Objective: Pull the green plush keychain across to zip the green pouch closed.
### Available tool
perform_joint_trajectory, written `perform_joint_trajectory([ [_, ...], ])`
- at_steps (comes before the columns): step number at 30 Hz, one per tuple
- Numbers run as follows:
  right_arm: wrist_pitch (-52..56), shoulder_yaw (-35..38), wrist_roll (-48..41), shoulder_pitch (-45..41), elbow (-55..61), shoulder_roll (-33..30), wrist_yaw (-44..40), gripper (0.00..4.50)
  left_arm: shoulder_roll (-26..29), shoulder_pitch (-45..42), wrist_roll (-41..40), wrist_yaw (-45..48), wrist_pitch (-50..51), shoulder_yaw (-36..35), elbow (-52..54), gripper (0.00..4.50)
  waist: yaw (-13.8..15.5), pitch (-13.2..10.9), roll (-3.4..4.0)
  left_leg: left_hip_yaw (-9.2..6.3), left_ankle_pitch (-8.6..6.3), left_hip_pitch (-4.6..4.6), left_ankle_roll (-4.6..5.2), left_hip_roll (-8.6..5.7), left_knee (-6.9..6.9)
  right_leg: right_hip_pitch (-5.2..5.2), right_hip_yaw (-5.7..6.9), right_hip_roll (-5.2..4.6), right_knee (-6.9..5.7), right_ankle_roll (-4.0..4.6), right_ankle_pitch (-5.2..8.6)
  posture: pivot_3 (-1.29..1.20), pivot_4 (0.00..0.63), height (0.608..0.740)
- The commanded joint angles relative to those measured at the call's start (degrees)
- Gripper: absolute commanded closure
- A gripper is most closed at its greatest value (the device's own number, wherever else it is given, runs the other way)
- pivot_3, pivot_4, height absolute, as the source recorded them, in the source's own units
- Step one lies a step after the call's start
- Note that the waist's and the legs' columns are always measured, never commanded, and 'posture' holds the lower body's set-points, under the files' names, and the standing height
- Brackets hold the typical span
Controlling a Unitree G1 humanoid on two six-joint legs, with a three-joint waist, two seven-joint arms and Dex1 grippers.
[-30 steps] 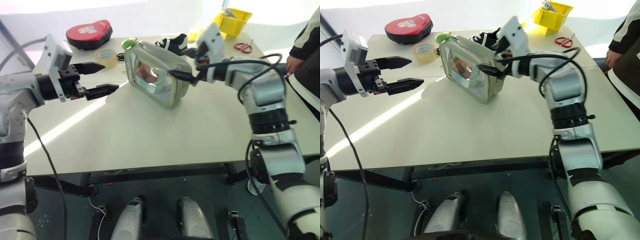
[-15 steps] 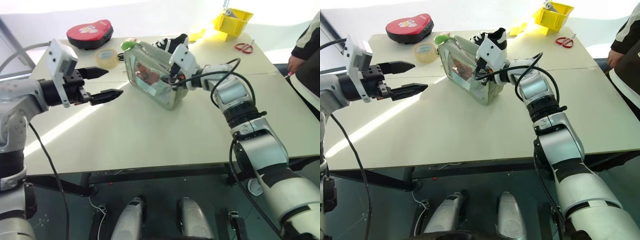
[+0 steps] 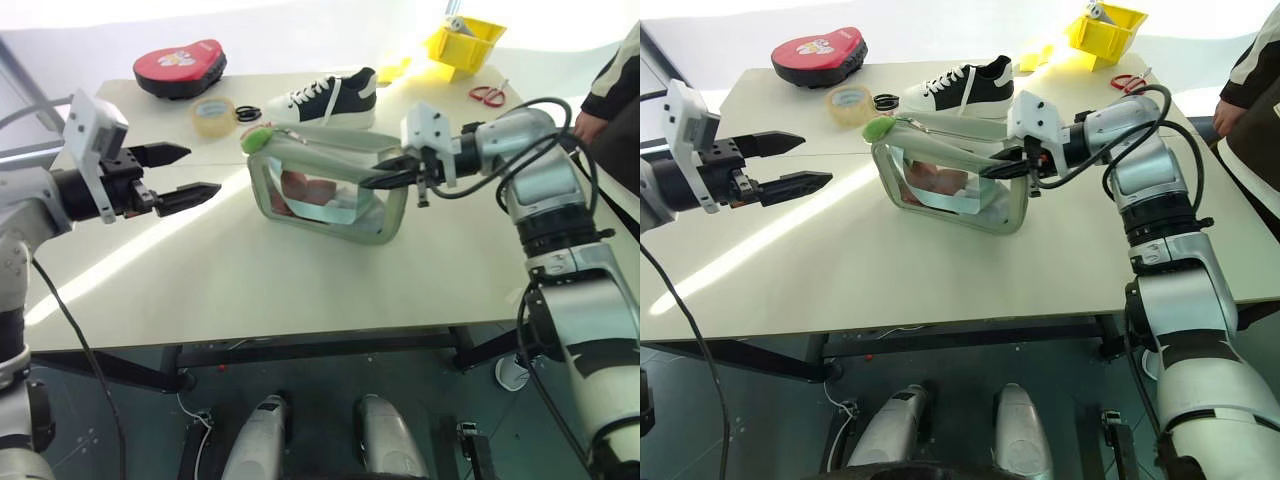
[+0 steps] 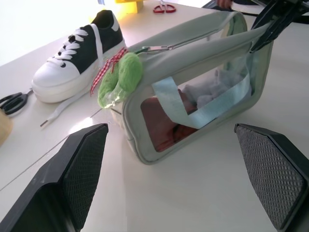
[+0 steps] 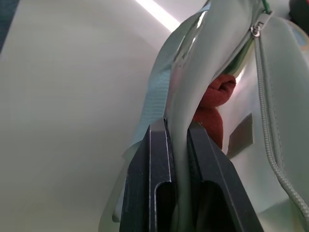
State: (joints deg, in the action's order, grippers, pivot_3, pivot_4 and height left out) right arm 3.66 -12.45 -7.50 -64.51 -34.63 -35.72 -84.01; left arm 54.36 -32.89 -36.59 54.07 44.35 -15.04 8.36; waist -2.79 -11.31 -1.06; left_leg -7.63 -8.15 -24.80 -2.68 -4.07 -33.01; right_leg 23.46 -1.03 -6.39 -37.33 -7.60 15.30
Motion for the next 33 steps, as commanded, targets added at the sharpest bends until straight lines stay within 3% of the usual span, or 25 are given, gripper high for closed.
perform_joint_trajectory([
  [1, 2.3, 2.0, -2.6, 0.6, 3.7, -0.6, -2.6, 4.48, 1.8, -0.5, -0.3, 0.7, -1.0, -2.4, 0.1, 0.00, -0.1, 0.0, 0.00, 0.00, 0.00, 0.00, 0.00, 0.00, 0.00, 0.01, 0.00, 0.00, 0.00, 0.00, 0.00, 0.00, 0.150, 0.740],
  [5, 3.7, 2.4, -3.2, 2.1, 5.1, -1.4, -3.2, 4.48, 2.0, -0.7, 0.0, 0.8, -1.4, -1.9, -0.5, 0.00, 0.0, 0.0, 0.00, 0.00, 0.00, 0.00, 0.00, 0.00, 0.00, 0.01, -0.01, 0.00, 0.00, 0.00, 0.00, 0.00, 0.150, 0.740],
  [11, 1.8, 4.3, -2.0, 0.7, 3.3, 0.5, 3.4, 4.48, 1.9, -1.4, 0.2, 1.4, -1.6, -0.2, -0.4, 0.00, 0.1, 0.0, 0.00, 0.00, 0.00, 0.00, -0.01, 0.00, 0.00, 0.01, -0.01, -0.01, 0.00, 0.01, 0.00, 0.00, 0.150, 0.740],
  [15, 5.7, 5.5, -4.5, -0.6, 9.8, 1.0, 3.9, 4.48, 2.5, -1.8, 0.3, 2.0, -1.7, -0.5, -1.3, 0.00, 0.0, 0.0, 0.02, 0.01, 0.00, 0.00, -0.01, 0.00, 0.00, 0.02, -0.02, -0.01, 0.00, 0.01, 0.00, 0.00, 0.150, 0.740],
  [21, 3.0, 3.8, -4.6, 4.7, 19.3, 2.0, 3.4, 4.48, 2.7, -2.0, 0.5, 2.6, -1.8, 0.0, -1.5, 0.00, 0.2, 0.0, 0.02, 0.00, -0.01, 0.00, -0.01, 0.01, 0.03, 0.02, -0.01, -0.01, 0.00, 0.00, 0.00, 0.00, 0.150, 0.740],
  [33, -1.5, 2.2, -1.1, 8.2, 13.7, 0.4, 3.2, 4.48, 3.1, -0.5, -0.3, 2.6, -0.7, -0.8, 0.5, 0.00, 0.2, 0.0, 0.02, 0.01, 0.00, 0.00, -0.01, -0.01, -0.03, -0.01, -0.01, -0.04, 0.01, 0.00, 0.00, 0.00, 0.150, 0.740],
])
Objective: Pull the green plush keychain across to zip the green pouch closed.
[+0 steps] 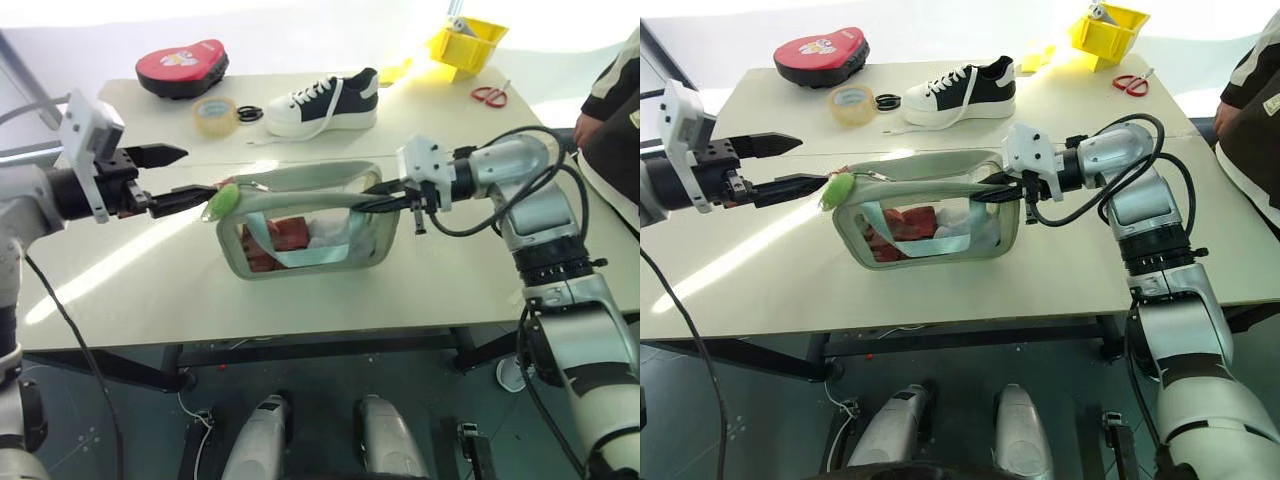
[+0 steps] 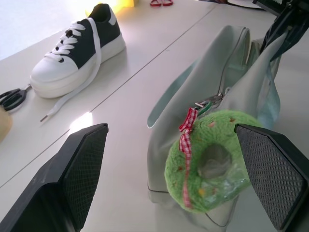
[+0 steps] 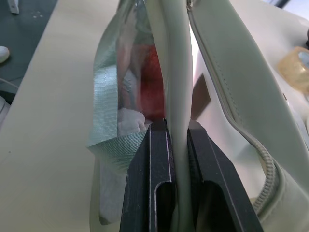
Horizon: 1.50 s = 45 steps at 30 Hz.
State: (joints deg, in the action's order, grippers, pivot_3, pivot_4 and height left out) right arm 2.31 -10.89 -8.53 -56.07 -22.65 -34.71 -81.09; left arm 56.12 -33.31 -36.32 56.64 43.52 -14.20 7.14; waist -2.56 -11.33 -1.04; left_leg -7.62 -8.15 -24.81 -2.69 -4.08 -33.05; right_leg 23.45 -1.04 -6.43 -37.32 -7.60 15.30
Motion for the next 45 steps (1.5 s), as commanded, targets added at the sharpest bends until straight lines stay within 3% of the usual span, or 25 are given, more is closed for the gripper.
perform_joint_trajectory([
  [1, 0.9, 0.6, -0.5, 0.3, 2.9, -0.9, -0.2, 4.48, 1.7, 0.0, -0.7, 0.3, 0.3, -1.8, 1.7, 0.00, 0.0, 0.0, 0.00, 0.00, 0.00, 0.00, 0.00, 0.00, 0.00, 0.00, 0.00, 0.00, 0.00, 0.00, 0.00, 0.00, 0.150, 0.740],
  [6, 8.5, 0.8, -3.3, 2.8, 9.5, -1.8, -1.1, 4.48, 4.8, 1.6, -1.8, 2.8, 2.0, -2.0, 2.6, 0.00, -0.1, 0.0, 0.00, 0.00, 0.00, 0.00, 0.00, 0.01, 0.02, 0.01, 0.00, 0.00, 0.00, 0.00, 0.00, 0.00, 0.150, 0.740],
  [10, 11.5, 1.1, -4.1, 3.4, 11.8, -2.0, -0.3, 2.83, 5.8, 4.3, -1.7, 4.4, 1.9, -1.6, 4.5, 0.00, 0.0, 0.0, 0.00, 0.00, -0.01, 0.00, 0.01, 0.02, 0.02, 0.01, 0.00, 0.00, 0.00, 0.01, 0.01, 0.00, 0.150, 0.740],
  [15, 12.3, 1.8, -3.8, 2.9, 11.9, -2.7, 0.6, 0.21, 5.4, 5.2, -0.4, 4.9, -0.3, -1.6, 3.2, 0.00, 0.0, 0.0, 0.00, 0.00, 0.00, 0.00, 0.00, 0.02, 0.01, 0.00, 0.00, -0.01, 0.01, 0.02, 0.01, 0.00, 0.150, 0.740],
  [16, 13.0, 2.1, -4.1, 2.7, 12.2, -3.2, 0.4, 0.04, 5.5, 5.2, 0.1, 5.1, -1.0, -1.6, 2.4, 0.00, 0.0, 0.0, 0.00, 0.00, -0.01, 0.00, 0.00, 0.02, 0.01, 0.00, 0.00, -0.01, 0.01, 0.02, 0.01, 0.00, 0.150, 0.740],
  [29, 22.1, 6.2, -8.9, 6.5, 20.4, -9.9, 1.6, 0.04, 6.0, 4.0, 1.1, 5.6, -2.3, -1.0, 0.8, 0.00, 0.1, 0.0, -0.01, 0.01, -0.01, 0.00, 0.01, 0.03, 0.02, 0.00, 0.01, -0.05, 0.06, 0.02, 0.01, 0.00, 0.150, 0.740],
  [31, 22.2, 6.1, -8.9, 7.5, 20.7, -9.6, 2.5, 0.87, 5.6, 2.8, 0.8, 4.9, -1.4, 0.0, 1.7, 0.00, 0.1, 0.0, -0.01, 0.01, -0.01, 0.00, 0.01, 0.04, 0.02, 0.00, 0.01, -0.05, 0.06, 0.02, 0.01, 0.00, 0.150, 0.740],
  [38, 19.7, 4.8, -7.5, 9.6, 19.3, -8.0, 5.1, 4.45, 3.5, -0.8, 0.5, 3.1, 0.6, 4.0, 4.1, 0.00, 0.0, 0.0, -0.01, 0.04, -0.01, 0.00, 0.01, 0.02, 0.02, -0.01, 0.00, -0.07, 0.07, 0.01, 0.01, 0.00, 0.150, 0.740],
  [45, 23.2, 5.1, -9.4, 9.5, 22.9, -7.5, 6.8, 4.45, 3.7, 1.5, 1.2, 5.5, -0.4, 5.2, 4.9, 0.00, -0.1, 0.0, -0.01, 0.06, -0.01, 0.00, 0.01, 0.04, 0.02, 0.00, 0.00, -0.05, 0.07, 0.01, 0.01, 0.00, 0.150, 0.740],
])
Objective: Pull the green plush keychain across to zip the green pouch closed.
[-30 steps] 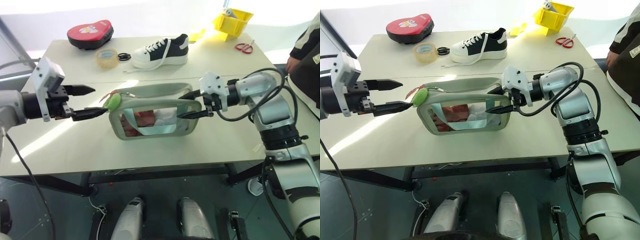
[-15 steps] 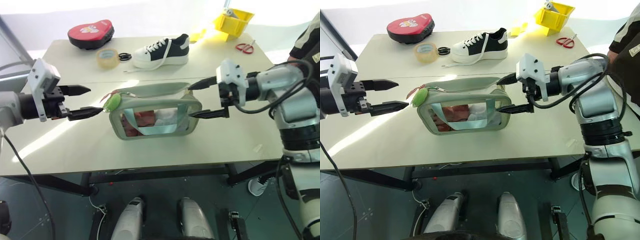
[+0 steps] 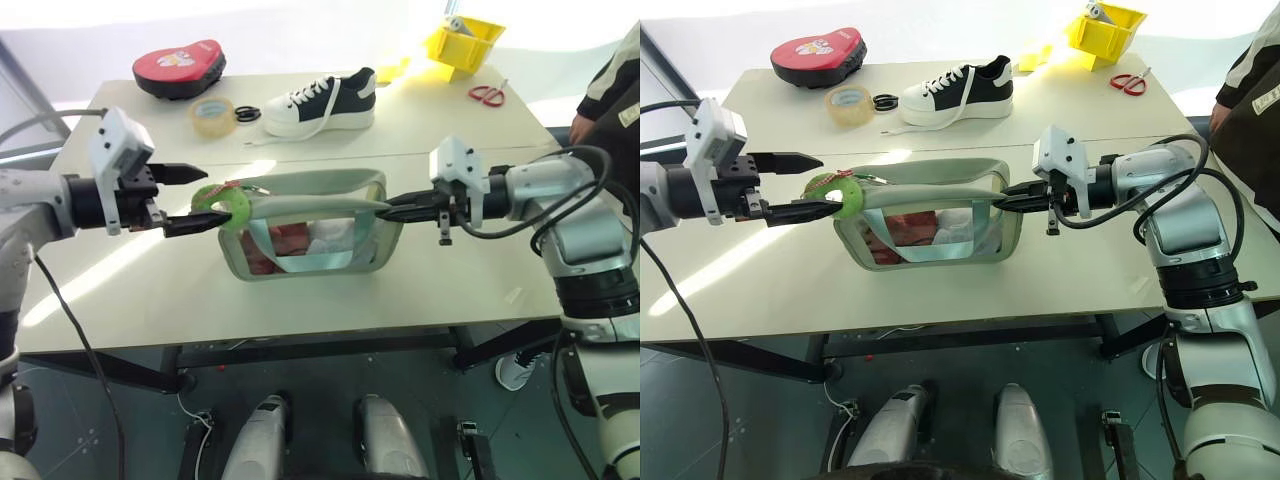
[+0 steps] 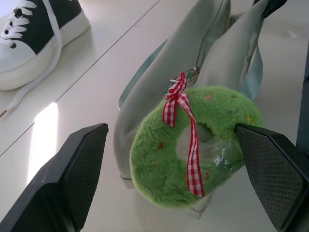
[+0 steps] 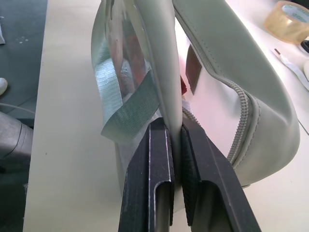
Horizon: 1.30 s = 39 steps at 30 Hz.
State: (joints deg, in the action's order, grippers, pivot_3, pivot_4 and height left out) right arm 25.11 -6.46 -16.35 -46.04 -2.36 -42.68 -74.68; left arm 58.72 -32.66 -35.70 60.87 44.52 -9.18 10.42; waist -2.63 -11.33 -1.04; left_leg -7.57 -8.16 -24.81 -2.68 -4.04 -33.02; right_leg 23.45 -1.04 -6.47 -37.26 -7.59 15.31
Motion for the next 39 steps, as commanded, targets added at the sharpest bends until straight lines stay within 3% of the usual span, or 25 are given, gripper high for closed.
perform_joint_trajectory([
  [1, 0.5, 0.6, -1.5, -0.5, 2.7, 0.5, 0.5, 4.45, 1.1, 1.1, 0.4, 1.6, -1.3, -0.2, 1.4, 0.00, 0.1, 0.0, 0.00, 0.01, 0.00, 0.00, 0.00, 0.00, 0.00, 0.00, 0.00, 0.00, 0.00, 0.00, 0.00, 0.00, 0.150, 0.740],
  [11, -0.7, 0.4, -0.7, -1.2, 1.3, 0.6, 0.6, 4.45, 1.9, -3.2, 5.3, 2.2, -7.9, -1.0, -8.2, 0.00, 0.1, 0.0, -0.02, 0.01, 0.00, 0.00, 0.00, -0.01, 0.00, 0.00, 0.00, -0.01, 0.02, 0.00, 0.00, 0.00, 0.150, 0.740],
  [21, -1.3, 0.0, -0.3, -2.4, 0.1, 1.0, 0.5, 4.45, -0.8, -0.4, 4.1, 1.7, -5.8, 0.9, -4.1, 0.00, 0.1, 0.0, -0.02, -0.01, 0.00, 0.00, 0.00, 0.00, -0.01, -0.01, 0.01, -0.01, 0.02, 0.00, 0.00, 0.00, 0.150, 0.740],
  [24, -1.6, 0.1, -0.1, -2.5, -0.1, 1.1, 0.6, 4.50, -1.7, -0.6, 4.1, 1.1, -5.4, 1.2, -4.4, 0.86, 0.1, 0.0, -0.02, 0.00, 0.00, 0.00, 0.00, 0.00, -0.01, -0.02, 0.01, -0.01, 0.02, 0.00, 0.00, 0.00, 0.150, 0.740],
  [31, -2.2, 0.4, 0.4, -3.0, -1.0, 1.1, 0.8, 4.50, -3.4, -3.6, 3.6, -0.7, -4.4, 0.3, -5.2, 4.35, 0.2, 0.0, -0.02, 0.00, 0.00, 0.00, 0.00, -0.01, -0.02, -0.02, 0.01, -0.01, 0.02, 0.00, -0.01, 0.00, 0.150, 0.740],
  [39, -3.0, 0.4, 0.6, -3.2, -1.9, 0.9, 0.9, 4.50, -7.8, -15.0, -3.6, -2.3, 3.7, 0.2, -5.8, 4.43, 0.2, 0.0, -0.03, -0.02, 0.00, 0.00, 0.00, -0.04, -0.07, -0.07, 0.03, -0.02, 0.03, -0.03, -0.01, 0.00, 0.150, 0.740],
])
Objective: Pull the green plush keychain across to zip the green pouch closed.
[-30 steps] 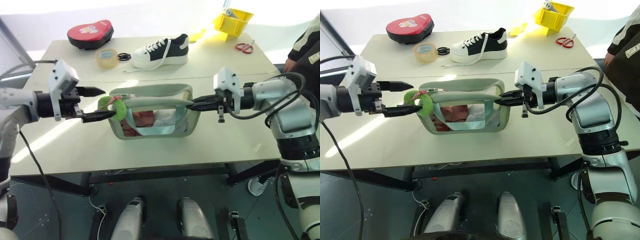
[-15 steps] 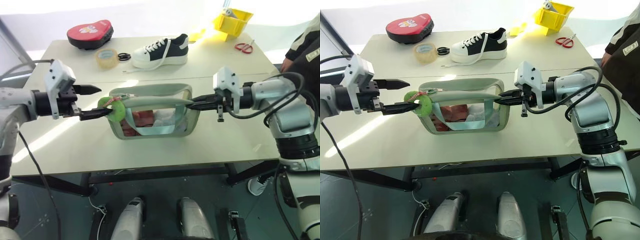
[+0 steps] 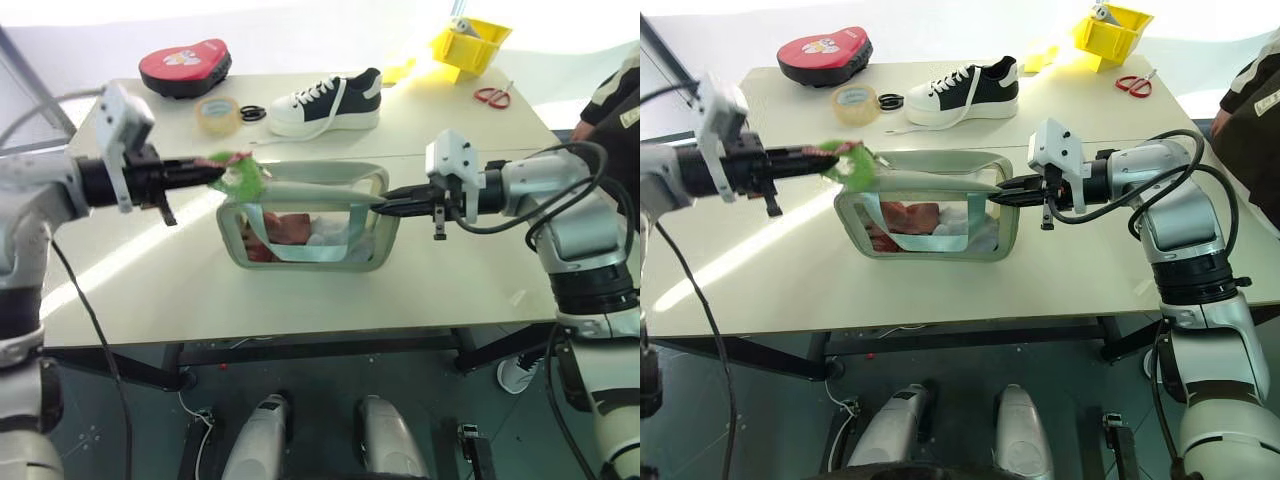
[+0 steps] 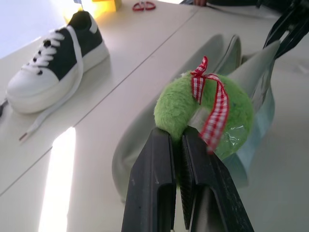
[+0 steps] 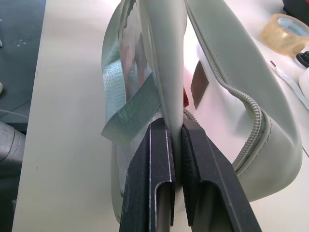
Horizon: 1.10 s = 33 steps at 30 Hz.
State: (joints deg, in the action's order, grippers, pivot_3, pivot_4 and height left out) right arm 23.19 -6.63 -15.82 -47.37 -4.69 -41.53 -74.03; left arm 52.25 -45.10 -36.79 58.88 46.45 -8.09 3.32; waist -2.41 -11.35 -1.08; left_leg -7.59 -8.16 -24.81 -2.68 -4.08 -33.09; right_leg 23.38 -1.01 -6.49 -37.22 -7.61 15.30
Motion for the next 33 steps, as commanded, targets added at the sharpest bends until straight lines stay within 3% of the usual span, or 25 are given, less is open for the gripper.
perform_joint_trajectory([
  [1, -1.0, 0.6, 0.1, -1.9, 0.4, -0.2, 0.4, 4.50, -2.5, -3.2, -1.8, -0.4, 1.3, 0.6, 1.3, 4.43, 0.0, 0.0, 0.00, 0.00, 0.00, 0.00, 0.00, 0.00, 0.00, 0.00, 0.00, 0.00, -0.01, 0.00, 0.00, 0.00, 0.150, 0.740],
  [8, -0.3, 0.8, -0.3, -1.9, 1.9, -0.6, 0.7, 4.50, -6.4, -0.4, 9.5, -0.4, -9.8, 9.0, -5.5, 4.43, -0.2, 0.0, 0.00, 0.02, 0.01, 0.00, 0.00, -0.01, 0.00, 0.03, -0.02, 0.03, -0.04, 0.00, -0.01, 0.00, 0.150, 0.740],
  [12, 0.1, 1.2, -0.3, -1.7, 2.2, -1.1, 0.9, 4.50, -6.4, -0.4, 10.3, 1.7, -12.9, 8.0, -9.0, 3.07, 0.0, 0.0, 0.00, 0.02, 0.01, 0.00, 0.00, -0.01, -0.01, 0.02, -0.02, 0.03, -0.02, 0.00, -0.01, 0.00, 0.150, 0.740],
  [17, 0.4, 1.3, -0.4, -1.3, 2.5, -1.6, 1.1, 4.50, -3.2, -3.4, 8.1, 3.7, -9.3, 4.5, -9.6, 0.60, -0.1, 0.0, -0.01, 0.00, 0.00, 0.00, 0.00, -0.01, 0.00, 0.02, -0.01, 0.02, -0.02, 0.00, -0.01, 0.00, 0.150, 0.740],
  [23, 0.0, 1.0, -0.3, -1.5, 2.0, -1.2, 1.3, 4.50, 2.3, -2.3, 4.1, 6.9, -3.9, 0.4, -5.9, 0.60, -0.2, 0.0, 0.00, 0.01, 0.00, -0.01, 0.01, 0.00, 0.02, 0.04, -0.01, 0.02, -0.03, 0.00, 0.00, 0.00, 0.150, 0.740],
  [28, -0.6, 0.6, 0.0, -2.2, 1.0, -0.8, 1.1, 4.50, 3.8, 8.4, 1.2, 8.0, -0.5, 0.6, 4.3, 0.60, -0.2, 0.0, 0.01, 0.02, 0.00, -0.01, 0.01, 0.02, 0.03, 0.04, -0.03, 0.00, -0.03, 0.00, 0.00, 0.00, 0.150, 0.740],
  [32, -0.5, 0.4, -0.1, -2.6, 0.9, -0.5, 0.9, 4.50, 2.8, 12.8, 6.2, 5.7, -5.4, 3.8, 5.4, 0.60, -0.1, 0.0, 0.00, 0.01, 0.00, -0.01, 0.01, 0.03, 0.02, 0.04, -0.03, 0.01, -0.02, 0.03, 0.00, 0.00, 0.150, 0.740],
  [33, -0.4, 0.4, -0.1, -2.6, 1.0, -0.4, 0.9, 4.50, 2.2, 12.7, 7.3, 4.7, -6.6, 4.3, 4.5, 0.84, 0.0, 0.0, 0.00, 0.01, 0.00, -0.01, 0.01, 0.03, 0.01, 0.04, -0.03, 0.01, -0.02, 0.03, 0.00, 0.00, 0.150, 0.740],
])
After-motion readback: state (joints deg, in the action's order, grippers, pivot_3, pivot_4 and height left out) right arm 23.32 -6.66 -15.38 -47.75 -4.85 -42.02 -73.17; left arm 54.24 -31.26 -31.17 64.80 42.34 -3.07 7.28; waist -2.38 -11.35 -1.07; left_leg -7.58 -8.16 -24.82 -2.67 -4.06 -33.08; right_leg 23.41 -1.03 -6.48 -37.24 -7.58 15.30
